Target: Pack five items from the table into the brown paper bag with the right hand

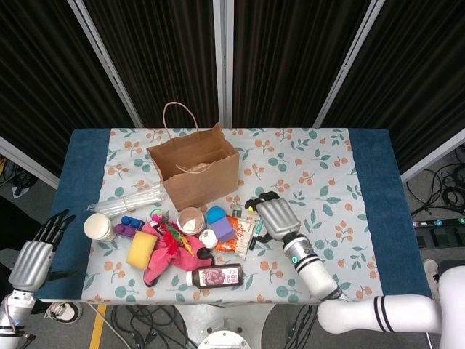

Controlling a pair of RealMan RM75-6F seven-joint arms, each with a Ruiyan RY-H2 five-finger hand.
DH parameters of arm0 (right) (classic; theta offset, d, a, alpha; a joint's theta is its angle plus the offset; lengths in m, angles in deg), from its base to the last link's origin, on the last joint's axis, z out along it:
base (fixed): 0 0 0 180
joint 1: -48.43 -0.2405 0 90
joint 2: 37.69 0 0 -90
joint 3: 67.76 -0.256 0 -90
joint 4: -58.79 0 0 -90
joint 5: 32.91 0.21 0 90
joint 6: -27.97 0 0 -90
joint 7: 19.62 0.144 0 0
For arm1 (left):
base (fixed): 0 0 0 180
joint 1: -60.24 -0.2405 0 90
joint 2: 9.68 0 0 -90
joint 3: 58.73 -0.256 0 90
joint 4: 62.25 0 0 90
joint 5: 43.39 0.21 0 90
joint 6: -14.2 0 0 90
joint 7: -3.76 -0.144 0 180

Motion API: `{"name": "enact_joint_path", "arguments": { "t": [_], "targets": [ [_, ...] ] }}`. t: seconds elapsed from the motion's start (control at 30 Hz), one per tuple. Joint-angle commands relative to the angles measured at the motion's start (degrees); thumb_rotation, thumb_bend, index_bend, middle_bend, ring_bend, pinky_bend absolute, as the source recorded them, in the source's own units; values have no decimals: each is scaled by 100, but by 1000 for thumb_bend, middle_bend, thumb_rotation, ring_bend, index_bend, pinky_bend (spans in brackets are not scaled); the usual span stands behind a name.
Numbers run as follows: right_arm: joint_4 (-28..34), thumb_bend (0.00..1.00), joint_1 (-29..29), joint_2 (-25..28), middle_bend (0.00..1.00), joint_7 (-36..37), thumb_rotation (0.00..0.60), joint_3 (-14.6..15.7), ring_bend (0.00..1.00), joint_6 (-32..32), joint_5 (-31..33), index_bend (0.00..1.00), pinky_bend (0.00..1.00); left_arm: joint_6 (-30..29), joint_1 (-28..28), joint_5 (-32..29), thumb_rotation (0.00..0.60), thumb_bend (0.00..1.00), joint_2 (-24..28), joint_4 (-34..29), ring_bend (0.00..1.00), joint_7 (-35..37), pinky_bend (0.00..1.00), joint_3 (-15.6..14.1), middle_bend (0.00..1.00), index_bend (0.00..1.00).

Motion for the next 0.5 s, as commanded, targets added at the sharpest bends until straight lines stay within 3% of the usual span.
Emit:
{"name": "enact_joint_path", "arguments": {
  "t": [0.03, 0.27, 0.5],
  "targets": [
    [-316, 0, -193, -398, 318, -34, 600, -30, 141, 90, 69, 290, 145, -6, -5, -4, 600, 48, -13, 40, 62, 24, 162, 4, 99, 112],
    [-1018, 0, -385, -1045, 254, 72, 600, -84, 79, 215, -112, 226, 73, -29, -27, -11, 600, 48, -46, 153, 62, 100, 163, 8, 100, 111],
    [-1657, 0, -489, -1538, 252, 141, 600, -85, 78, 374, -91, 218, 64, -39, -38, -37, 600, 47, -58, 234, 63, 185, 162, 27, 100, 111]
  ]
}}
